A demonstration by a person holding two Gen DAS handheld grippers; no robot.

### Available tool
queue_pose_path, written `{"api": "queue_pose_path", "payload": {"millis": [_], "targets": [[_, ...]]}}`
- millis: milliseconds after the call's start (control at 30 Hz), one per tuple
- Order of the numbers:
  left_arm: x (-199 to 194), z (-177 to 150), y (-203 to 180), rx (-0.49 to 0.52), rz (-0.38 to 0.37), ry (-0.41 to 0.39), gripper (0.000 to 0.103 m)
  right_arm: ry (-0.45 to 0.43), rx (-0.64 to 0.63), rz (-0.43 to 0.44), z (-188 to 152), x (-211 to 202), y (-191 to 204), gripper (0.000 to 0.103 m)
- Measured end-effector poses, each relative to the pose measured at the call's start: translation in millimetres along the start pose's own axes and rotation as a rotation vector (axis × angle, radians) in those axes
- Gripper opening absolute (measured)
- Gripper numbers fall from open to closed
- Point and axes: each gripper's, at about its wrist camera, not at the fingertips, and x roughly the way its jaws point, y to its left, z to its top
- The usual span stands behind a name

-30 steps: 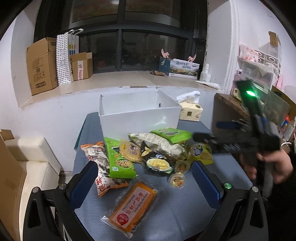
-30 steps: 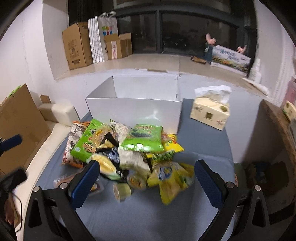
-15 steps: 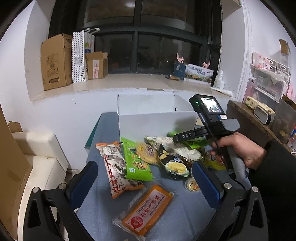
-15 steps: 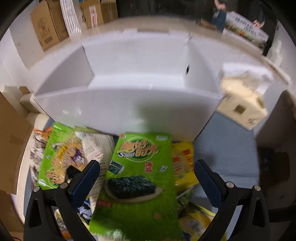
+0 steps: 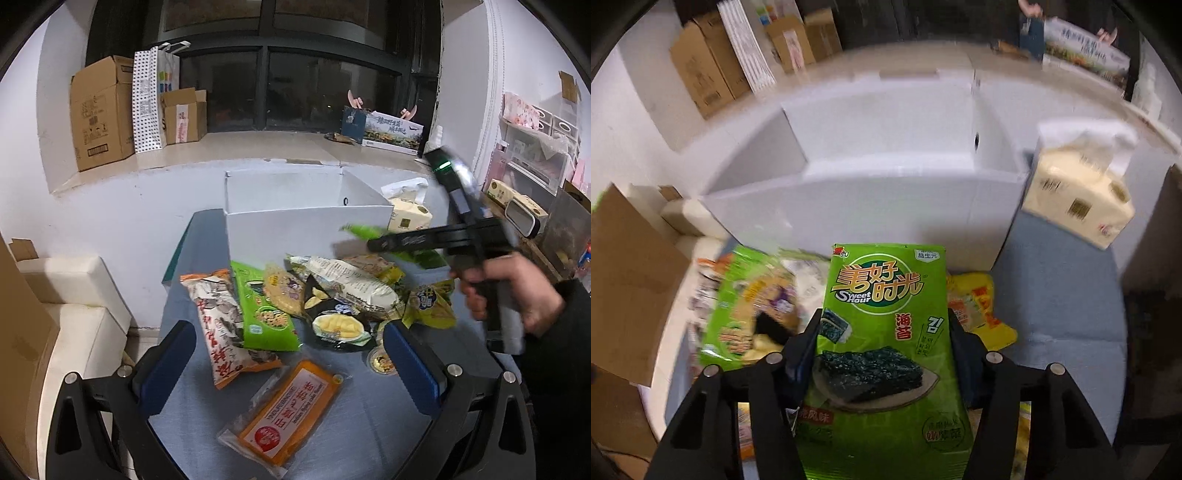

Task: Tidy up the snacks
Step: 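Grasp the green seaweed snack pack with the right tool, then grasp the black chip bag with the left tool while the right tool holds the seaweed pack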

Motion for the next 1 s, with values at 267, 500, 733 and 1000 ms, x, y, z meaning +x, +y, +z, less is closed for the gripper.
{"api": "queue_pose_path", "payload": {"millis": [267, 500, 733, 1000], "targets": [[33, 9, -31, 0.035, -0.081, 0.043, 0.103, -0.229, 0.021, 0.092, -33, -116, -12, 0.064], [105, 6, -52, 0.127, -0.077, 0.188, 0.103, -0.341, 0.075, 0.11, -83, -173, -30, 0.064], [174, -3, -53, 0.133, -0.024, 0.343, 0.093, -0.358, 0.102, 0.114, -111, -188, -36, 0.064], [162, -3, -58, 0.134, -0.11, 0.327, 0.046, -0.328, 0.09, 0.119, -117, -175, -32, 0.064]]}}
